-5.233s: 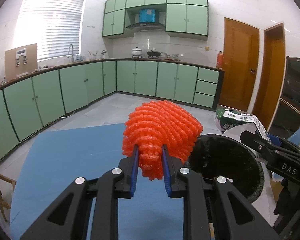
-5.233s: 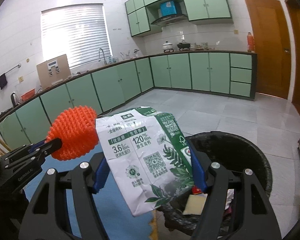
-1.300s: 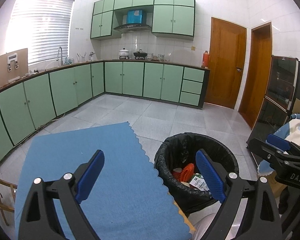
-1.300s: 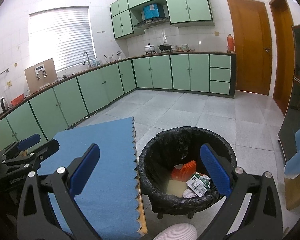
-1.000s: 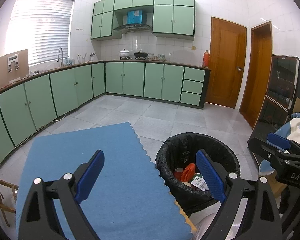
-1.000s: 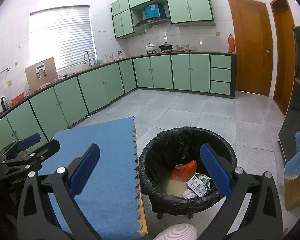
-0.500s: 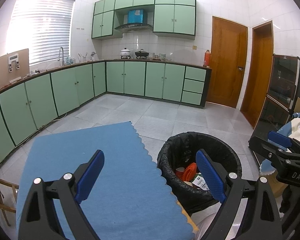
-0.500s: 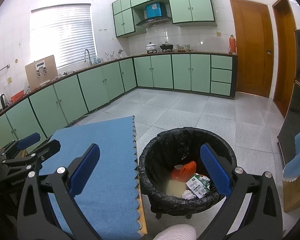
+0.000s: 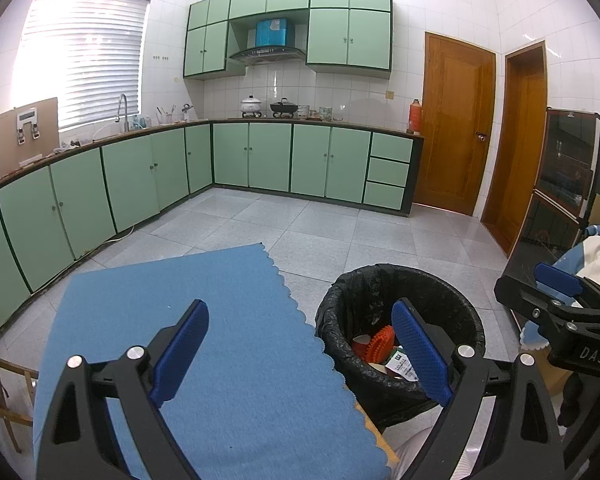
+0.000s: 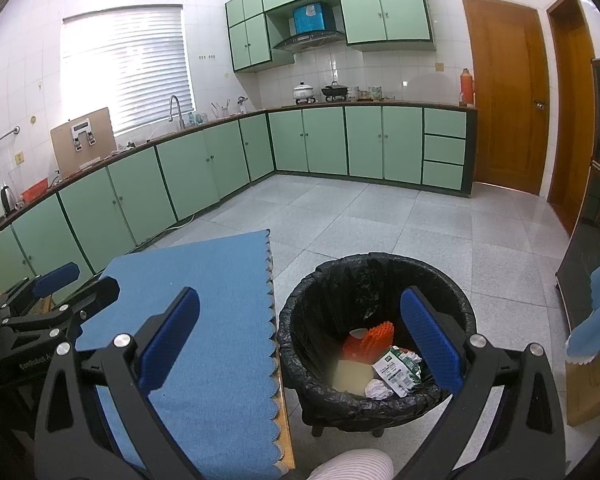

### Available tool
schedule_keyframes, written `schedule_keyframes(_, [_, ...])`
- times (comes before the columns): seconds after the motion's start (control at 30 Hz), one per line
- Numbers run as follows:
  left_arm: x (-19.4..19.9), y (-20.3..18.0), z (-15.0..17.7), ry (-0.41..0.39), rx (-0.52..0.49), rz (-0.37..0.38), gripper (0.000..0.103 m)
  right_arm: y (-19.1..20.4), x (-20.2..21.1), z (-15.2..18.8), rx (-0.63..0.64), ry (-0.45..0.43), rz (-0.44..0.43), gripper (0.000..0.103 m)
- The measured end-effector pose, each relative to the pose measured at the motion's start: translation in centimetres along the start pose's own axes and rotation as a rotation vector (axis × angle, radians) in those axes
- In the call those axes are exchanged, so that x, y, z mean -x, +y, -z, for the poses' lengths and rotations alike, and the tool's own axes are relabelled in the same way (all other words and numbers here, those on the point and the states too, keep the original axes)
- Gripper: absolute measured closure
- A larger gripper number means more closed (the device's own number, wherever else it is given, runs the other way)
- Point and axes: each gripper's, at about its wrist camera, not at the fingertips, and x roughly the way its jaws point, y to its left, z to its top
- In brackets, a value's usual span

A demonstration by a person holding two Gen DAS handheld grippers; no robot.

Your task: Collect trash

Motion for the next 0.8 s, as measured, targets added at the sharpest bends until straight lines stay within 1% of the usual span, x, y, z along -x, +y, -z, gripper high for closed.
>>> schedule_keyframes(0.8, [-0.06, 0.32, -0.2, 0.004, 0.002, -0.003, 0.012, -0.19, -0.74, 0.36, 0.004, 0.007, -0.001, 0.005])
